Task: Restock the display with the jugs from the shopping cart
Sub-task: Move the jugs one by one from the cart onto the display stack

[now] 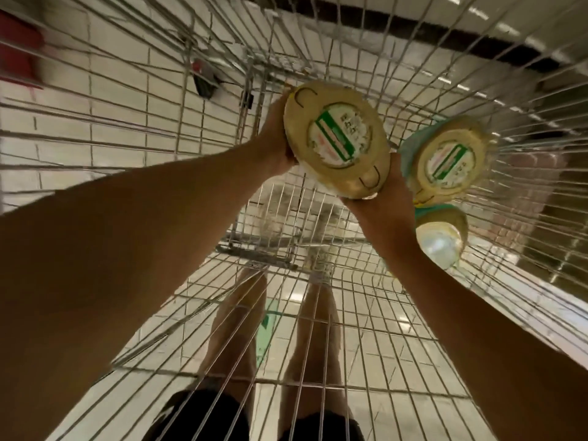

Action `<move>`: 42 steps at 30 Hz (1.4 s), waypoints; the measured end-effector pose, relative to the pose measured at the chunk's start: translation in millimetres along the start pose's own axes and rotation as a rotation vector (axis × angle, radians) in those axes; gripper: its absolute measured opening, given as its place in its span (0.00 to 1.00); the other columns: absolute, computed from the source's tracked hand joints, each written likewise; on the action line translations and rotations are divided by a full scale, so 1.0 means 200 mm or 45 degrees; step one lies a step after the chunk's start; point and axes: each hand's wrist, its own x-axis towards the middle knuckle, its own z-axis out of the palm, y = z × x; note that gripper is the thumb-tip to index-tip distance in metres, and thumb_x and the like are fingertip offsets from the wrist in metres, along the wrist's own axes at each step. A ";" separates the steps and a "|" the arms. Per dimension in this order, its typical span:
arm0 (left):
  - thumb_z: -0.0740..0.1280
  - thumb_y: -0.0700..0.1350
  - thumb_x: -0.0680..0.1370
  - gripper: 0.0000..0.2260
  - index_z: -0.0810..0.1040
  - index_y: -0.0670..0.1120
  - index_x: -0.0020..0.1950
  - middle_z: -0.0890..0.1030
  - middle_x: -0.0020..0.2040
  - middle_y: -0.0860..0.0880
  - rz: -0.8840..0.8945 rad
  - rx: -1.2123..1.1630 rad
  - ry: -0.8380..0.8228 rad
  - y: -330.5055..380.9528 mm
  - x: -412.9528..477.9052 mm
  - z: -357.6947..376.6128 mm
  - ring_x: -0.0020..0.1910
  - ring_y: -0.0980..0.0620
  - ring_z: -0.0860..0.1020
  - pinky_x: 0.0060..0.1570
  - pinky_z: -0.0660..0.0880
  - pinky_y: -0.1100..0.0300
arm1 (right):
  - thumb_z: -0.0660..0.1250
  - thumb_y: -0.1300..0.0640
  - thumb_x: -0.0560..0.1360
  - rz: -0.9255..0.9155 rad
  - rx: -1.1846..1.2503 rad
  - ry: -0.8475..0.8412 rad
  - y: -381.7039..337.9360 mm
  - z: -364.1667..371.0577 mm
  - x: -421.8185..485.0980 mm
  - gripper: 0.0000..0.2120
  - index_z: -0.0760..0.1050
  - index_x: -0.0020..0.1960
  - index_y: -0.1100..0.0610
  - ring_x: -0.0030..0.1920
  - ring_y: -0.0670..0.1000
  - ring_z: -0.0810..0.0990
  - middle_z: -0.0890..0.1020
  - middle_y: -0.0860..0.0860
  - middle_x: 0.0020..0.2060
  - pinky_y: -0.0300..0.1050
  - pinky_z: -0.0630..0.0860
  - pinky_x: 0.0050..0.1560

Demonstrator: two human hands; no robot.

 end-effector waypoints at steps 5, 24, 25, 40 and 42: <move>0.59 0.55 0.83 0.17 0.81 0.44 0.52 0.86 0.44 0.43 0.054 -0.059 -0.095 0.11 -0.46 0.19 0.46 0.42 0.83 0.47 0.80 0.50 | 0.83 0.55 0.71 -0.058 0.078 -0.017 -0.37 -0.29 -0.21 0.28 0.71 0.63 0.54 0.51 0.43 0.84 0.84 0.40 0.49 0.53 0.84 0.49; 0.58 0.68 0.81 0.30 0.78 0.49 0.73 0.76 0.74 0.41 0.157 0.371 -0.584 0.29 -2.13 0.59 0.71 0.40 0.76 0.66 0.76 0.39 | 0.79 0.66 0.71 -0.364 0.451 0.198 -1.46 -1.15 -1.23 0.11 0.81 0.48 0.54 0.41 0.39 0.85 0.87 0.39 0.40 0.34 0.80 0.44; 0.62 0.71 0.77 0.34 0.77 0.48 0.73 0.73 0.76 0.38 0.151 0.411 -0.567 0.27 -2.20 0.62 0.73 0.38 0.73 0.71 0.70 0.35 | 0.78 0.60 0.71 -0.366 0.485 0.241 -1.49 -1.18 -1.30 0.09 0.82 0.47 0.51 0.41 0.39 0.85 0.87 0.40 0.39 0.34 0.81 0.44; 0.62 0.66 0.75 0.31 0.76 0.49 0.71 0.78 0.69 0.41 0.147 0.840 -0.714 -0.49 -2.70 1.11 0.67 0.41 0.76 0.64 0.72 0.41 | 0.71 0.55 0.73 -0.435 0.497 0.609 -1.08 -1.76 -2.14 0.02 0.82 0.45 0.51 0.37 0.47 0.84 0.86 0.50 0.37 0.40 0.80 0.39; 0.60 0.69 0.74 0.30 0.81 0.51 0.68 0.80 0.69 0.44 0.126 0.888 -0.735 -0.66 -2.74 1.18 0.67 0.42 0.77 0.65 0.74 0.41 | 0.71 0.54 0.73 -0.407 0.500 0.624 -0.98 -1.86 -2.28 0.04 0.81 0.46 0.46 0.39 0.42 0.84 0.86 0.40 0.39 0.37 0.80 0.42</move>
